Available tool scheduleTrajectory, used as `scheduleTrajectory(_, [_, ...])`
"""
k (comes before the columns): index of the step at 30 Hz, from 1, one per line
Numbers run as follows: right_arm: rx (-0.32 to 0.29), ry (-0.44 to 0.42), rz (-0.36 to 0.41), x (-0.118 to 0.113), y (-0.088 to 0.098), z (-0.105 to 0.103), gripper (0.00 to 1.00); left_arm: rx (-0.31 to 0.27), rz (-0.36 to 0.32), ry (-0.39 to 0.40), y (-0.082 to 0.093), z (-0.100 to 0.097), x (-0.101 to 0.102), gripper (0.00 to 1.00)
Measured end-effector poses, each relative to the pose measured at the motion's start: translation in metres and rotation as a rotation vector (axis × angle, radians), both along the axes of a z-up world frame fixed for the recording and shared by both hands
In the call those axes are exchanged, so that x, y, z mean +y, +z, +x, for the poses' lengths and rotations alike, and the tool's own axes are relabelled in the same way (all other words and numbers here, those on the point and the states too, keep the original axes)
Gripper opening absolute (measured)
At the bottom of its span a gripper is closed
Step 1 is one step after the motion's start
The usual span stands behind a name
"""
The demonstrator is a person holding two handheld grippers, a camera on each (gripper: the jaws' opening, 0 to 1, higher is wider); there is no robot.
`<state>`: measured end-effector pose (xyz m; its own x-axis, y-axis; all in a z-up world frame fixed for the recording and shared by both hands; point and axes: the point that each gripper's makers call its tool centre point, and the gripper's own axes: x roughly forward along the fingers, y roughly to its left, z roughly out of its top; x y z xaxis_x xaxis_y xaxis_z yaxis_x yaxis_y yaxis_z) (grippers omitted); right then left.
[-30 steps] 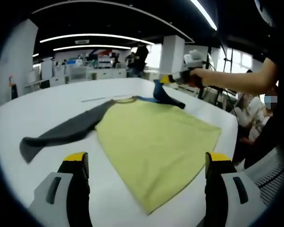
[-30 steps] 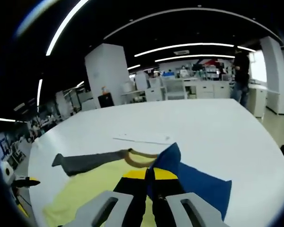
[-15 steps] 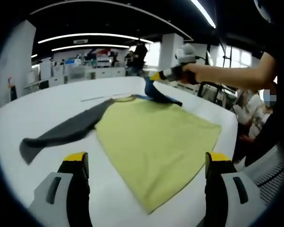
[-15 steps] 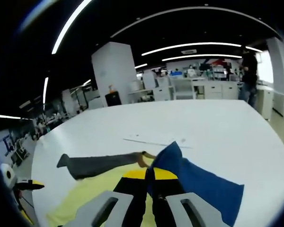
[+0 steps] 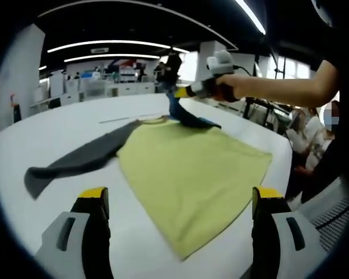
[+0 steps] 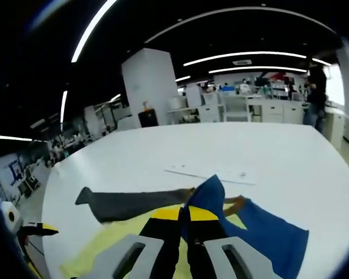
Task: Fold the garment on the visible template until the final outline fits inside the template.
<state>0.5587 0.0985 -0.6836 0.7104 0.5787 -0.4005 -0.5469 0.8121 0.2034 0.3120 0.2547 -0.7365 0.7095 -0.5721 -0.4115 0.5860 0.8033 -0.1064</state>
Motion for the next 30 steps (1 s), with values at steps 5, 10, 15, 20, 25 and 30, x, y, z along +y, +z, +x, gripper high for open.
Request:
scheduleTrajectory(5, [-0.003,0.018,0.004,0.012,0.002,0.001,0.0,0.0,-0.001,0.005,-0.001,0.0,0.002,0.99])
scheduleTrajectory(10, [-0.007,0.046,0.006,0.026,0.005,0.003,0.0,0.002,-0.003,0.01,-0.001,-0.001,0.003,0.99])
scheduleTrajectory(15, [-0.006,0.073,0.004,0.039,0.004,0.003,0.0,0.003,-0.001,0.018,-0.002,-0.001,0.006,0.99])
scheduleTrajectory(20, [-0.005,0.096,0.006,0.052,0.005,0.003,0.0,0.002,-0.001,0.024,-0.002,-0.002,0.007,0.99])
scheduleTrajectory(25, [-0.012,0.128,0.013,0.066,0.008,0.0,0.0,0.002,-0.002,0.031,-0.002,-0.002,0.008,0.99])
scheduleTrajectory(30, [-0.003,0.173,0.011,0.079,0.007,-0.004,0.0,0.007,-0.003,0.032,-0.004,-0.003,0.009,0.99])
